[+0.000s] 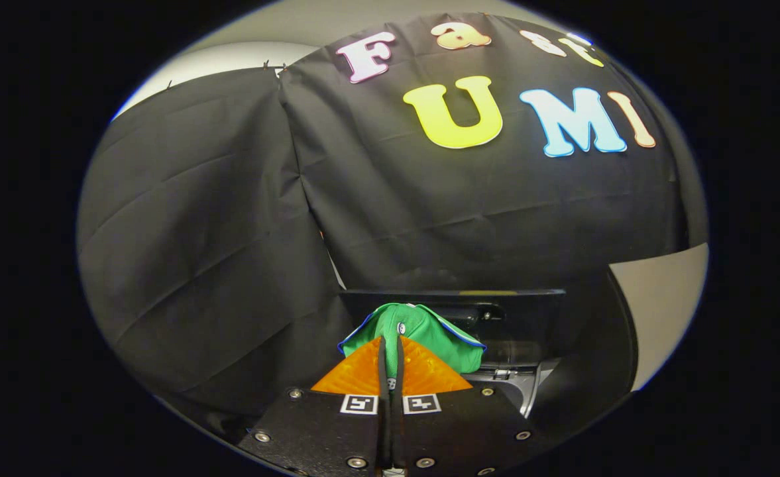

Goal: Put the clothes into the washing machine and then close the washing machine lid.

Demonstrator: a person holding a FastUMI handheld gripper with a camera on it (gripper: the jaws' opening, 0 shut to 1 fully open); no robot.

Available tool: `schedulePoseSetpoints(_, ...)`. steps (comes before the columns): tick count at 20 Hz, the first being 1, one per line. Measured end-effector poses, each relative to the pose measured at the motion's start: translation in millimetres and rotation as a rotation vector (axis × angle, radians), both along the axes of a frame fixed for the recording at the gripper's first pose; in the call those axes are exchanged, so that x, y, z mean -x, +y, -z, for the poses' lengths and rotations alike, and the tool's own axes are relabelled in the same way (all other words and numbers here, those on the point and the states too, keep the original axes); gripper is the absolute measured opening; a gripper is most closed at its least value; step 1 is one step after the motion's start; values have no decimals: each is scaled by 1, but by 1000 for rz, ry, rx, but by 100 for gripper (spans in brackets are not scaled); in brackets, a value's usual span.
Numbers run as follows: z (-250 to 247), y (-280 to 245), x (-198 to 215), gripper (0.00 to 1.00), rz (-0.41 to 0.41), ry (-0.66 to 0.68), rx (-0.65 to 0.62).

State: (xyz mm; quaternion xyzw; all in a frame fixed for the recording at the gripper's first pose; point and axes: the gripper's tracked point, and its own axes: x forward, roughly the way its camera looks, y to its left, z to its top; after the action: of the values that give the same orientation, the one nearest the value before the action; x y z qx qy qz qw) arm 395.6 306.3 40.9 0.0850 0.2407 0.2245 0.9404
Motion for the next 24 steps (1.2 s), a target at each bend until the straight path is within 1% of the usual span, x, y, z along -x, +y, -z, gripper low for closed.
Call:
schedulePoseSetpoints(3, 28, 6, 1, 0, 0, 7, 49)
schedulePoseSetpoints(5, 46, 4, -2, 0, 15, 19, 80)
schedulePoseSetpoints(9, 79, 3, -6, 0, 36, 52, 108)
schedulePoseSetpoints(19, 148, 13, -12, 0, 31, 74, 205)
schedulePoseSetpoints(24, 169, 16, -9, 3, 14, 89, 239)
